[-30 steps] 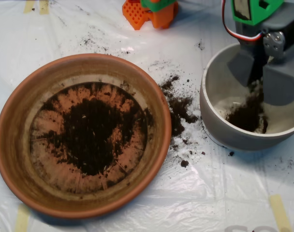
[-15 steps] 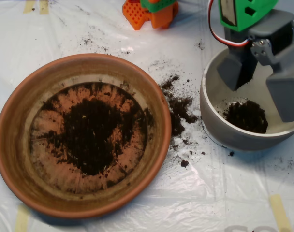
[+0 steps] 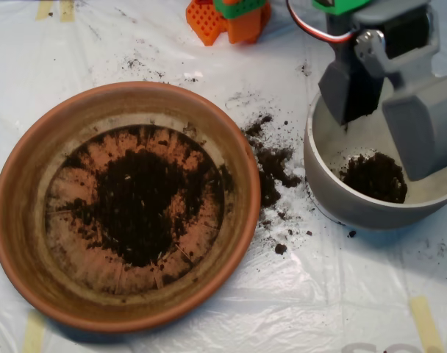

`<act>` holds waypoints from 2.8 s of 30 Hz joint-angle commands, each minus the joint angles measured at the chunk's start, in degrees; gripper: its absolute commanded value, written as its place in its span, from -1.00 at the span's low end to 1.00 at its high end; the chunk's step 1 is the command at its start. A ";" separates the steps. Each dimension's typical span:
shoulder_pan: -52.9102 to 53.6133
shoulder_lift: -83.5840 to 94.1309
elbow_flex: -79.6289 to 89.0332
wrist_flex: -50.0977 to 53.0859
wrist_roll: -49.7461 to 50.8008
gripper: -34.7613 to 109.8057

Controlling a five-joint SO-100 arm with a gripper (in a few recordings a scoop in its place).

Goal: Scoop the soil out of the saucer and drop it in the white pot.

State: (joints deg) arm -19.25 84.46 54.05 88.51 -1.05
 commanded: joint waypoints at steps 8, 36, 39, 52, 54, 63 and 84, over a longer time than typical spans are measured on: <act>18.90 11.69 3.25 -1.58 -1.14 -0.07; 40.25 34.63 72.51 -51.42 -7.65 0.16; 38.76 34.01 72.25 -46.41 -7.21 0.18; 42.19 17.14 61.96 -39.55 -5.98 0.16; 43.07 12.13 57.66 -37.27 -5.71 0.14; 42.01 2.72 48.69 -34.45 -7.03 0.17; 41.92 -13.10 36.21 -23.91 -9.49 0.13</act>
State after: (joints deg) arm 22.24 71.10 93.08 63.54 -9.32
